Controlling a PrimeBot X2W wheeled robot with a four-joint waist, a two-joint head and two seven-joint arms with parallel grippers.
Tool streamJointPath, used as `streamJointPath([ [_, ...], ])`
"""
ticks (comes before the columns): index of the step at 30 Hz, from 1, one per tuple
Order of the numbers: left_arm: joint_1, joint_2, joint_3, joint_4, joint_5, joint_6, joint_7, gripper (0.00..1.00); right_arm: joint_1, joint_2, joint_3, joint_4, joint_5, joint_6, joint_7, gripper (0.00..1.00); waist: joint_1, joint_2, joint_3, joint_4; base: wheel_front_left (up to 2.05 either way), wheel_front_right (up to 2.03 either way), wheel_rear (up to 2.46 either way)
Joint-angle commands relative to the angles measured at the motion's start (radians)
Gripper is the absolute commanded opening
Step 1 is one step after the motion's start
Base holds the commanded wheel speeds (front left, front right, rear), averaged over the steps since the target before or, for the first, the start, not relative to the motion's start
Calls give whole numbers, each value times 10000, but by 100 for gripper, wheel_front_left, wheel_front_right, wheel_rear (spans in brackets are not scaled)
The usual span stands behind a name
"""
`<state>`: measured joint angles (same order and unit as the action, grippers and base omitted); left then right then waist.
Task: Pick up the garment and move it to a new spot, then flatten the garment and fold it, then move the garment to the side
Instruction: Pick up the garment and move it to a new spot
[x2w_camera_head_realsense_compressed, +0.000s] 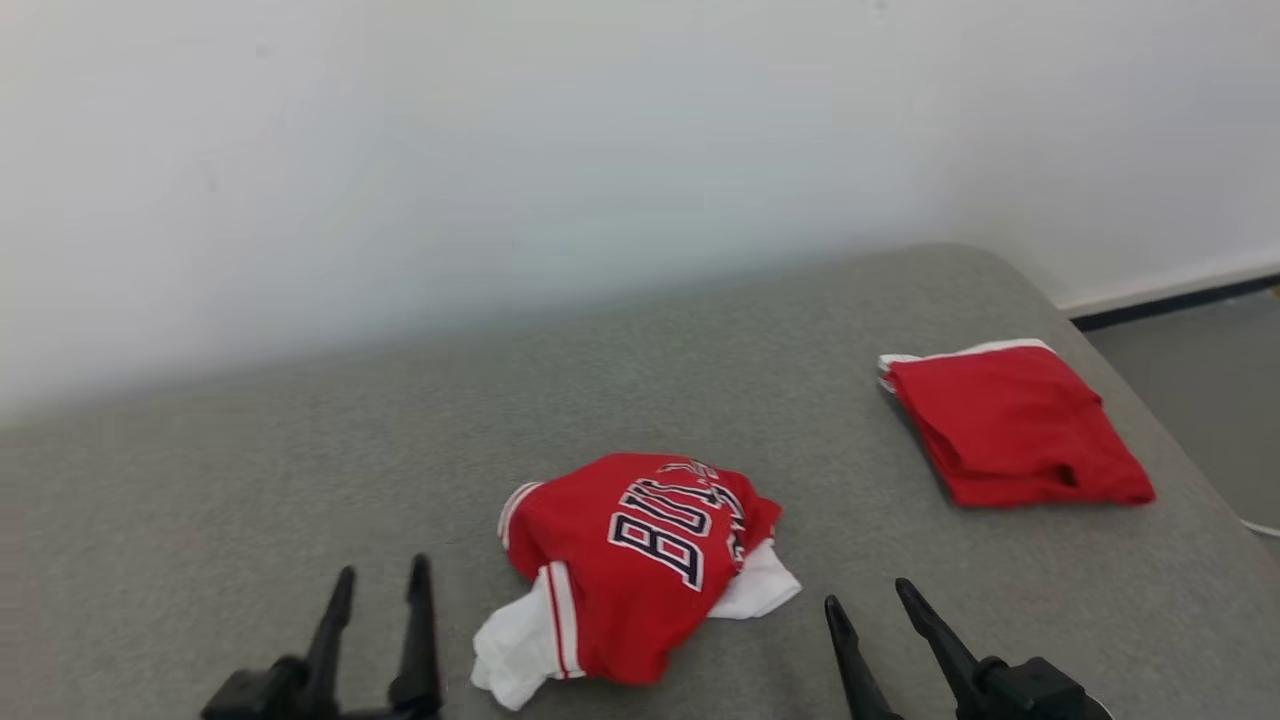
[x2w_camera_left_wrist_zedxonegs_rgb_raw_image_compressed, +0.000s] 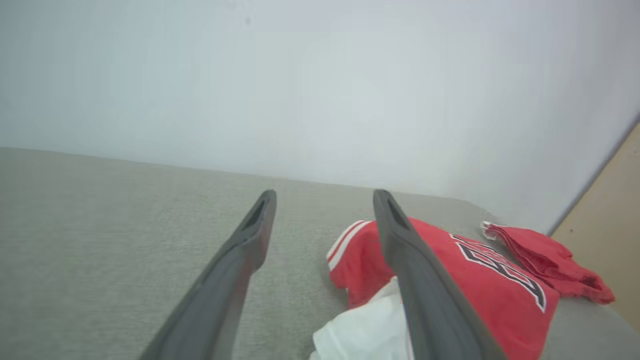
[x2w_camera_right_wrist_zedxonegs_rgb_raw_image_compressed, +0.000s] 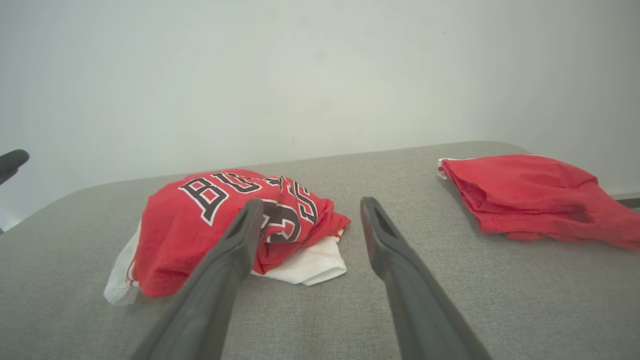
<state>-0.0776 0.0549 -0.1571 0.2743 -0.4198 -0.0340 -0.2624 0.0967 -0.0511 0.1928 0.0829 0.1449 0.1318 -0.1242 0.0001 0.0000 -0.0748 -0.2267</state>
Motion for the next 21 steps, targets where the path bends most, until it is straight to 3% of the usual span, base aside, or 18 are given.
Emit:
streamJointPath([
  [1,285,0,197,-305,150,-49,-10,100,113,16,-89,-24,-43,-21,-68,100,-1,0,-340,727,0,0,0],
  [7,1633,18,1295,-1291,701,-503,-13,100,344,13,-753,-69,-176,-21,-179,100,-1,0,-555,1439,0,0,0],
  [12,2344,234,2023,-1218,1208,-810,-14,100,515,15,-1617,52,-484,-21,-374,100,-1,0,-704,1879,0,0,0],
  [21,3344,481,2224,-804,1568,-972,-15,100,1058,-265,-2886,502,-949,-21,-110,100,-1,0,-897,2254,0,0,0],
])
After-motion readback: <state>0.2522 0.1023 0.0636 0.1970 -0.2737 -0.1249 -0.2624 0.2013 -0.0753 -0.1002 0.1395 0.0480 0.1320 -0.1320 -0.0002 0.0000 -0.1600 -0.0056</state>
